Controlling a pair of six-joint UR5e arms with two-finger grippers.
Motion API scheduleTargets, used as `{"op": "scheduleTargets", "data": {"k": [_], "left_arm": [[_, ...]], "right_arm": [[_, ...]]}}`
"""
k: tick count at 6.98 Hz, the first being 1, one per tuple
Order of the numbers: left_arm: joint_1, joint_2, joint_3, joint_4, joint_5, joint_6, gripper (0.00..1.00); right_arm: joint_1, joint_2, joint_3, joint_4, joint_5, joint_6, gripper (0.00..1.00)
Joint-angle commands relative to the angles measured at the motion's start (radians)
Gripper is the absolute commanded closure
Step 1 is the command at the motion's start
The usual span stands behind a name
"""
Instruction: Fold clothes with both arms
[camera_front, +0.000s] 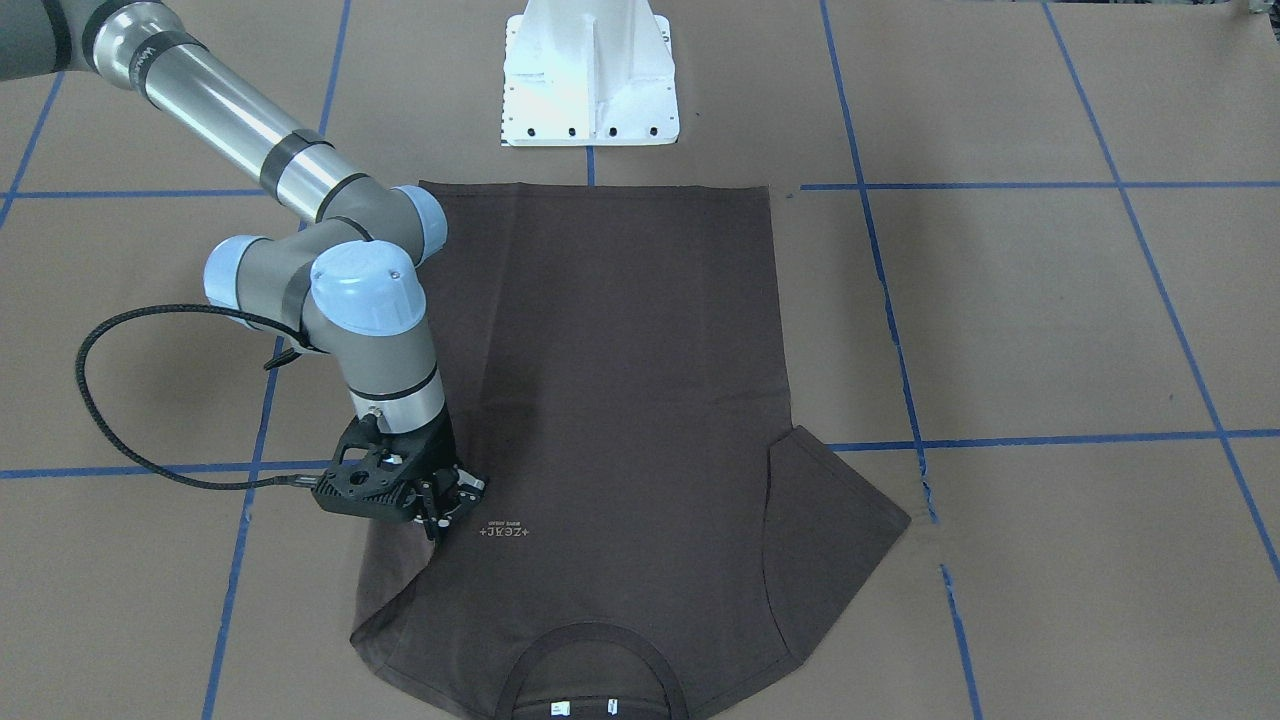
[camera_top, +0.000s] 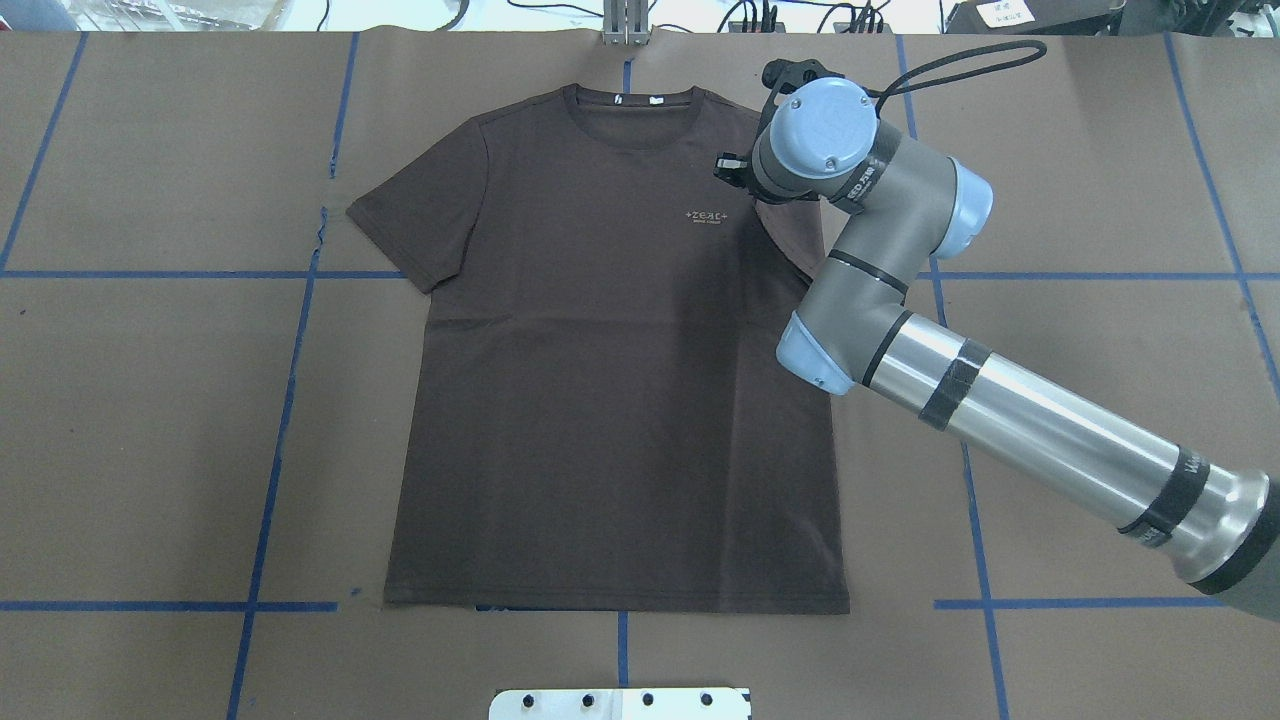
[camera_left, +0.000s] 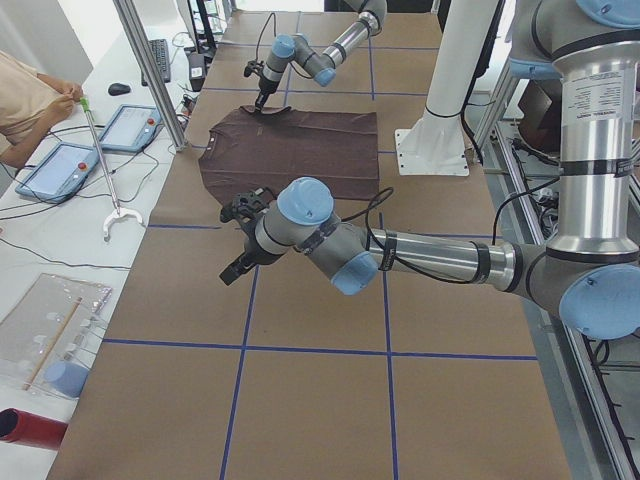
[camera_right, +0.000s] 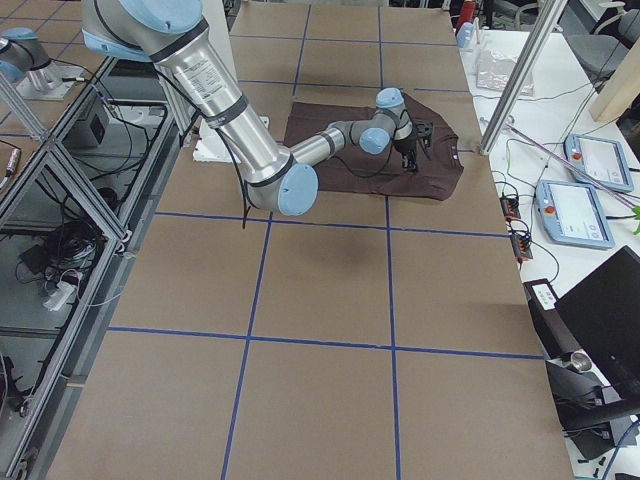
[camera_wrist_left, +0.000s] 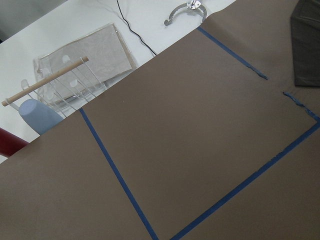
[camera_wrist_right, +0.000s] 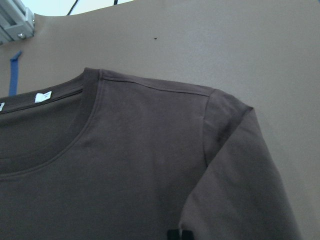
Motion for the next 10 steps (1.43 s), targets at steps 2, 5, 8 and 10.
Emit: {"op": "scheduleTargets", "data": {"k": [2, 5, 8, 10], "left_arm": [[0.000, 0.002, -0.001, 0.002, 0.000, -0.001, 0.00], [0.003, -0.014, -0.004, -0.024, -0.002, -0.010, 0.00], [0.147, -0.087, 0.016, -0.092, -0.002, -0.252, 0.00], [0.265, -0.184, 0.031, -0.087, 0.058, -0.504, 0.02]], "right_arm": [[-0.025, 0.034, -0.052, 0.000, -0.028, -0.002, 0.14], [0.075, 0.057, -0.026, -0.026, 0.110, -0.144, 0.00], [0.331, -0.074, 0.180, -0.175, 0.454, -0.471, 0.00], [0.518, -0.261, 0.334, -0.244, 0.635, -0.749, 0.00]]}}
